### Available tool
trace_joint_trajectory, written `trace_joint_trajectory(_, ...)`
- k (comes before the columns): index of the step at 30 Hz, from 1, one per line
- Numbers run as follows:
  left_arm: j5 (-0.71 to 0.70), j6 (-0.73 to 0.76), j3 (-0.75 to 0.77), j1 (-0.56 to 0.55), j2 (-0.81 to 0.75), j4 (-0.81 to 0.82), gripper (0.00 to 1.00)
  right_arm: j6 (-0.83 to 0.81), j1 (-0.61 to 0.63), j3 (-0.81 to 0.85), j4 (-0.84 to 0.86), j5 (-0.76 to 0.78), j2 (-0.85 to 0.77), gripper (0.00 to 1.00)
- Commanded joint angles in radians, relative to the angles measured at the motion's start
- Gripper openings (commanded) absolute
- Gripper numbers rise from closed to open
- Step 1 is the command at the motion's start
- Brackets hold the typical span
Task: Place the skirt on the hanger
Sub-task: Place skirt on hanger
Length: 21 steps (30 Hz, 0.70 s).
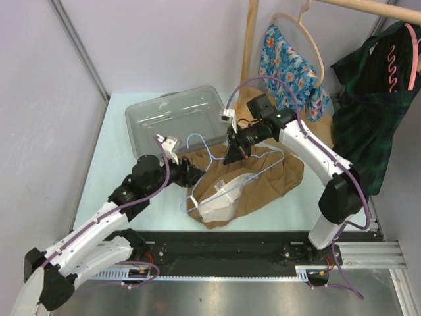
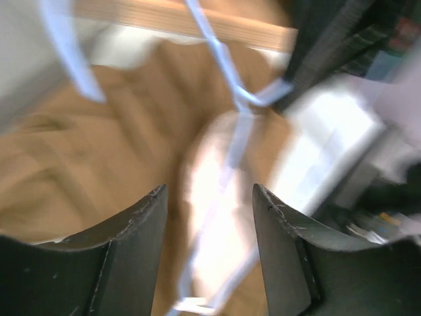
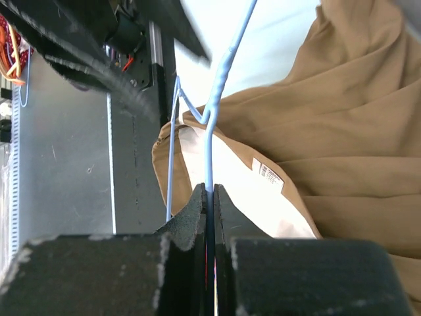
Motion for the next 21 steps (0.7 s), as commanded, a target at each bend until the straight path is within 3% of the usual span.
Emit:
trace_joint_trajectory(1, 0.451, -0.146, -0.066, 0.063, 0.005, 0.271, 0.58, 0.005, -0.013, -0.002, 0.041, -0.058, -0.058, 0.0)
trace_joint_trajectory(8, 0.597, -0.255, -0.118, 0.142, 0.039, 0.459, 0.6, -0.017, -0.024, -0.011, 0.02, -0.104, -0.08, 0.0)
trace_joint_trajectory(16, 0.583, -0.216, -0.069, 0.143, 0.173, 0.482, 0.6, -0.087, -0.023, -0.02, -0.051, -0.164, -0.103, 0.0)
trace_joint_trajectory(21, 0.587, -0.209, -0.043, 0.142, 0.217, 0.494, 0.54, -0.116, -0.015, -0.019, -0.08, -0.172, -0.101, 0.0)
